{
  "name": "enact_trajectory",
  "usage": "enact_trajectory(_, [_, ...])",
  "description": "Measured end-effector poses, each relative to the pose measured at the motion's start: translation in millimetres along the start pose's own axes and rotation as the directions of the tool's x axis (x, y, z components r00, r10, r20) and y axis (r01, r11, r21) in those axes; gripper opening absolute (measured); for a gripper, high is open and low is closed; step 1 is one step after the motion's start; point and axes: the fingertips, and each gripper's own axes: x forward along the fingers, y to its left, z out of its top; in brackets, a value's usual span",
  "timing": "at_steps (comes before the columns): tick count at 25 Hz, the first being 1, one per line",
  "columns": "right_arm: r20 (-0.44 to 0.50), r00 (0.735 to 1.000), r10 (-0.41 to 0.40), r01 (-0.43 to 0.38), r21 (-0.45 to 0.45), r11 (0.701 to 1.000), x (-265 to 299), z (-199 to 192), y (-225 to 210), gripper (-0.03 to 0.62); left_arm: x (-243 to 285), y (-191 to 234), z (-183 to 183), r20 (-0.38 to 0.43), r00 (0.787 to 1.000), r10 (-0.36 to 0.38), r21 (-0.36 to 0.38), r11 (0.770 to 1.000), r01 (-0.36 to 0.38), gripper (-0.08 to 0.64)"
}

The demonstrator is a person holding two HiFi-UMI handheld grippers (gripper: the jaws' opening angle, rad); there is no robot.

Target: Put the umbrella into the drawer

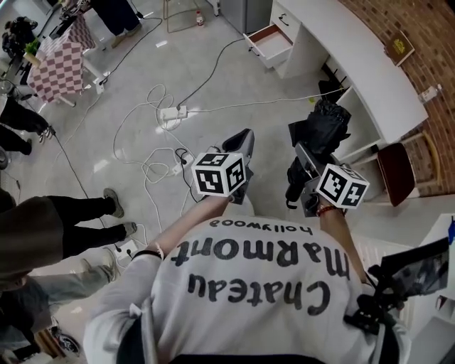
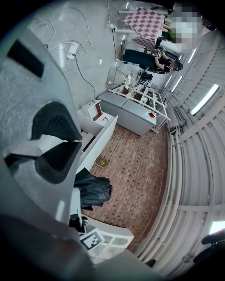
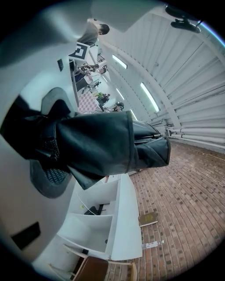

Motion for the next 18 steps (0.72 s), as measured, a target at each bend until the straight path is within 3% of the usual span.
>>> enact_trajectory(9, [0.015, 0.999, -0.034, 0.034, 0.032, 0.999, 93.0, 57.6, -1.3, 0.241, 68.7, 66.7, 72.7, -0.025, 0.999, -0.028, 0.008, 1.0, 0.028, 0.028])
enact_trajectory(18, [0.08, 0.995, -0.059, 0.053, 0.075, 0.996, 184.8, 139.2, -0.2, 0.241, 136.9, 123.7, 160.4, -0.042, 0.996, -0.08, 0.046, 0.996, 0.082, 0.028])
